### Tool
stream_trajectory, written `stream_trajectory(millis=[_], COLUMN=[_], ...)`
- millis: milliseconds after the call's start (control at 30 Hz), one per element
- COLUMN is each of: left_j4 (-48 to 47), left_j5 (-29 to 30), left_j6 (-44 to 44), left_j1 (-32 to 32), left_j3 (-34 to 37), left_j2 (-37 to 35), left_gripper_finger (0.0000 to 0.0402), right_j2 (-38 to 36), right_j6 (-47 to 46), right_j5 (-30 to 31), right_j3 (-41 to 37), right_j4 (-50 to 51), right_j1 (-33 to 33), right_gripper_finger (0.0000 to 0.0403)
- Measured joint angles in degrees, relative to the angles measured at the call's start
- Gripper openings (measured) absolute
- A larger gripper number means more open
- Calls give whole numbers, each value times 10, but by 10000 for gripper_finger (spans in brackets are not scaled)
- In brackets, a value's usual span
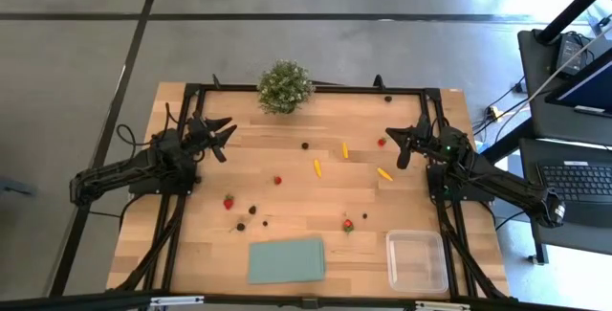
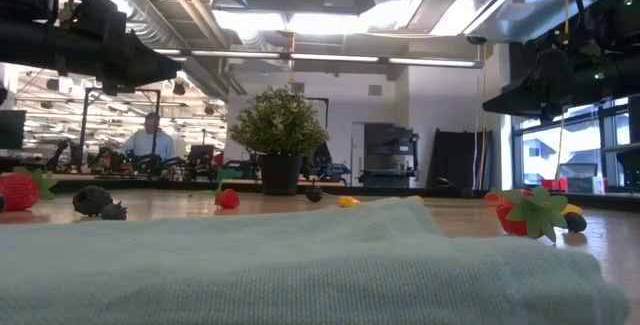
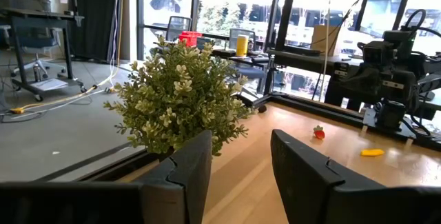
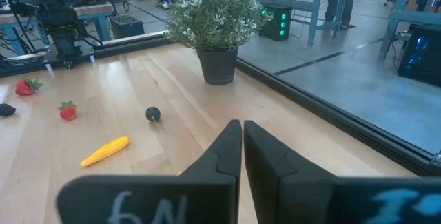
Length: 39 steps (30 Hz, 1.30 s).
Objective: Pick and placing Produce into tupperware
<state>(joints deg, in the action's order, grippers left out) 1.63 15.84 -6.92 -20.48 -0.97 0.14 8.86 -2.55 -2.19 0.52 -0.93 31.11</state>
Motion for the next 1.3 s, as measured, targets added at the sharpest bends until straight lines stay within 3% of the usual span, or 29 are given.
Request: stream_trajectory(millis=[433,667,800,1300], left_j4=[0,0,0,0], left_j5=[0,0,0,0], left_j6=[0,0,0,0], left_j1=[0,0,0,0], left_j3=[0,0,0,0], left_j2=[0,0,0,0], left_gripper_finger=[143,143,143,143], right_j2=[0,0,0,0], right_j6=[-3,-108,-120,-235], right_j5=[0,10,11,-13], right_j3=[0,-1,-1,-1], right_j4=[0,-6,-6,-14], right_j1=[0,0,0,-3], right_gripper_finger=[21,21,25,168])
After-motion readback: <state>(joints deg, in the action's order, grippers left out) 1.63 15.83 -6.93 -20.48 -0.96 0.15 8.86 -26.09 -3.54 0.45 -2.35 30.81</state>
